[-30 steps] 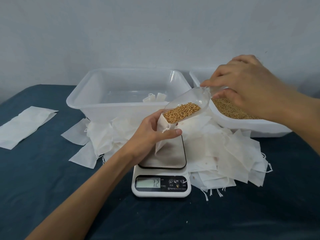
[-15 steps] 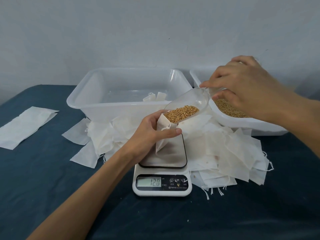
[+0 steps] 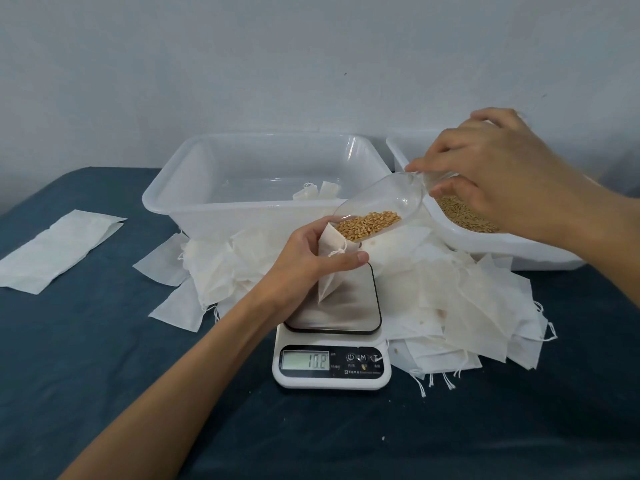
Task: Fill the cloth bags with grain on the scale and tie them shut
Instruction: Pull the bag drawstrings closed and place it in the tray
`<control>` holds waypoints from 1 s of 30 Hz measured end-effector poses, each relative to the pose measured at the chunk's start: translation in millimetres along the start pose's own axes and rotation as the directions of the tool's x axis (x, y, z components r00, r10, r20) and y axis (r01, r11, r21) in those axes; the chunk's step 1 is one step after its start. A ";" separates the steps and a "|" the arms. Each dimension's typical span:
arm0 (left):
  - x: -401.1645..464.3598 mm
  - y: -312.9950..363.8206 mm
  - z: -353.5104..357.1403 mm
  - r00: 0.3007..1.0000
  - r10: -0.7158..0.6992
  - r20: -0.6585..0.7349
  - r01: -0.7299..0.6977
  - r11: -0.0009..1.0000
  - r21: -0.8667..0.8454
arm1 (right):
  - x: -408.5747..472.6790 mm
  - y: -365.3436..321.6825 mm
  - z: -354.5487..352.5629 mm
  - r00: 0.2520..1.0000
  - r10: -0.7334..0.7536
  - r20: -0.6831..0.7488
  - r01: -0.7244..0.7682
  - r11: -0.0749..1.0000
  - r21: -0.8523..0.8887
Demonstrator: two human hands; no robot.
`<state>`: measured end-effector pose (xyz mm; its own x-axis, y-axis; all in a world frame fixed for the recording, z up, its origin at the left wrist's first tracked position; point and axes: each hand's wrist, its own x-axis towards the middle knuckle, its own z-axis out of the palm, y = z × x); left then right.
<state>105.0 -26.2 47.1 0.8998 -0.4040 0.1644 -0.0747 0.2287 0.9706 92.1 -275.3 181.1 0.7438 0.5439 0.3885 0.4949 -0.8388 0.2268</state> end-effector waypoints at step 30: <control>1.6 -2.2 -4.5 1.000 0.001 -0.009 0.000 1.000 0.024 | 1.8 5.0 8.4 0.990 -0.079 -0.117 0.072 0.995 -0.063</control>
<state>108.6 -23.3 44.4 0.9035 -0.3962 0.1635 -0.0854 0.2074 0.9745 99.8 -278.3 175.4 0.6448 0.6023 0.4707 0.5184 -0.7971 0.3098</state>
